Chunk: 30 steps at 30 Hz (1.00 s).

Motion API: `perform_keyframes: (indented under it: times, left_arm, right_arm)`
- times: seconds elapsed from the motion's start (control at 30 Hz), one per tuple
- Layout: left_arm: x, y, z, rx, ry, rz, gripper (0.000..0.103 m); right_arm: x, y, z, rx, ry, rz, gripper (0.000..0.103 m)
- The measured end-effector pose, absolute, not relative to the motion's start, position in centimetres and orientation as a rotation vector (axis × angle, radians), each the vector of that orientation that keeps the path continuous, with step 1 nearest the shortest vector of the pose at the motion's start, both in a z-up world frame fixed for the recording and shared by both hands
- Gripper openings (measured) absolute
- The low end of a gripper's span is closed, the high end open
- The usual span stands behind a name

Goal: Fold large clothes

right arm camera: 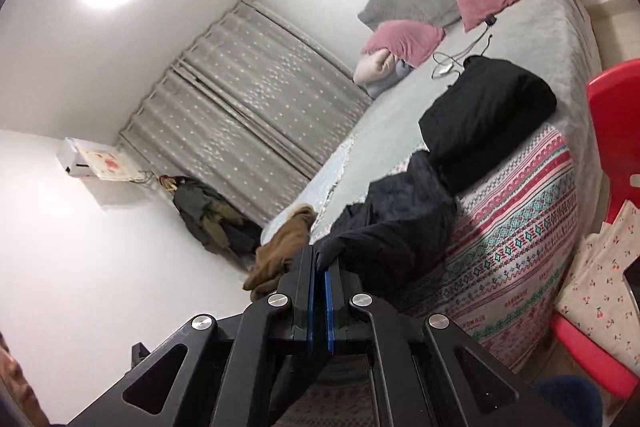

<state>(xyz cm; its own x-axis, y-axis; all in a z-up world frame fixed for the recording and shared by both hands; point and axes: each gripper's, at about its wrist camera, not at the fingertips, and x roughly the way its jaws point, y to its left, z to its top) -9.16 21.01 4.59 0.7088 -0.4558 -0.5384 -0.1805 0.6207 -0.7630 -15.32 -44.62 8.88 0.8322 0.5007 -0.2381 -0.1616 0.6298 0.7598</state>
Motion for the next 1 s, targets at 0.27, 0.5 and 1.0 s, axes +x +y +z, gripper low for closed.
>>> perform_keyframes:
  times: [0.27, 0.5, 1.0]
  left_arm:
    - [-5.8, 21.0, 7.3, -0.945, 0.733, -0.171, 0.007]
    - [4.2, 21.6, 8.5, -0.975, 0.753, -0.139, 0.007]
    - [22.8, 21.7, 0.7, -1.119, 0.906, -0.117, 0.009]
  right_arm:
    - [-13.8, -44.6, 11.4, 0.827, 0.409, 0.432, 0.003]
    - [-5.8, -44.6, 13.3, 0.869, 0.423, 0.401, 0.003]
    - [17.8, -46.5, 5.7, 1.019, 0.654, 0.189, 0.003]
